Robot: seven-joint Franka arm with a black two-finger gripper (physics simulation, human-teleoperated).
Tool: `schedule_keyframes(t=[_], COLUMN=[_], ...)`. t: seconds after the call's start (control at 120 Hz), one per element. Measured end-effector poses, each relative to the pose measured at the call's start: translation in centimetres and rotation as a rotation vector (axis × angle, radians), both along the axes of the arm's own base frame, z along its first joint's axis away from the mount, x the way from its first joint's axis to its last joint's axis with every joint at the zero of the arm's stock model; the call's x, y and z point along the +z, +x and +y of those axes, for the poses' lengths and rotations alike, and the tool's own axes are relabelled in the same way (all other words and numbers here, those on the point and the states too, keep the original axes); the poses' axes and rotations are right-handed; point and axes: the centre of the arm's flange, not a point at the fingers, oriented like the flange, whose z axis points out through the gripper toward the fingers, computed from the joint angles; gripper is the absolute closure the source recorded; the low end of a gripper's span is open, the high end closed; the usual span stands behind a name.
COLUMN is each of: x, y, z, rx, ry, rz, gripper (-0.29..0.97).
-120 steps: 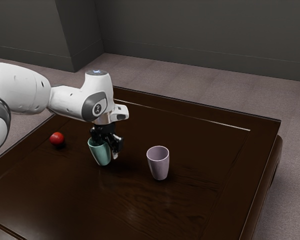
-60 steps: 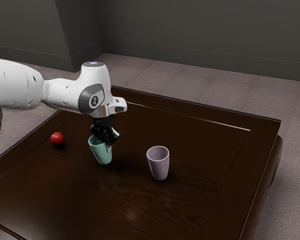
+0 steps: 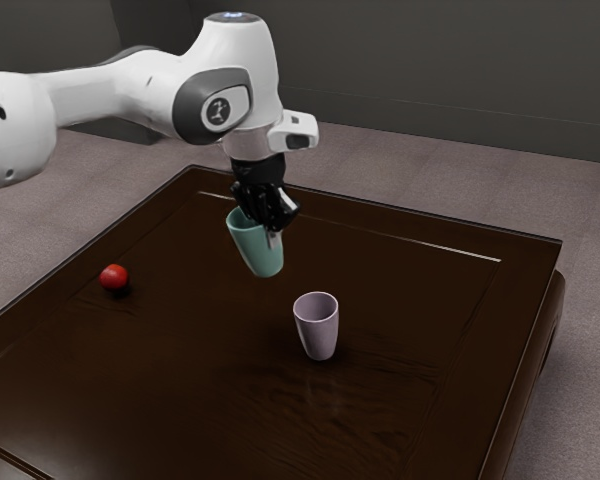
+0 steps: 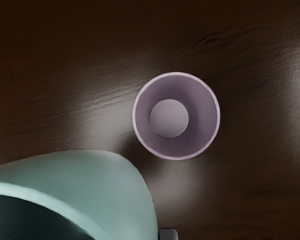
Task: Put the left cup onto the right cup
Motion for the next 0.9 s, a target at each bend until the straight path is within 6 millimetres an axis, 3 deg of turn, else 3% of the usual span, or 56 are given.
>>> schedule_keyframes(t=[0.067,0.292,0.483,0.792,0.9], x=[-0.9,-5.6,-9.6,-12.7,-13.7], y=[0.9,4.4,6.0,6.6,6.6], z=[-2.1,-5.9,-6.5,-6.3,-6.2], rx=[-0.023,-0.045,-0.031,-0.01,-0.003], ry=[0.006,0.012,0.014,0.025,0.023], rz=[0.018,0.075,0.098,0.111,0.126], gripper=[0.78,0.78,0.78,0.78,0.55])
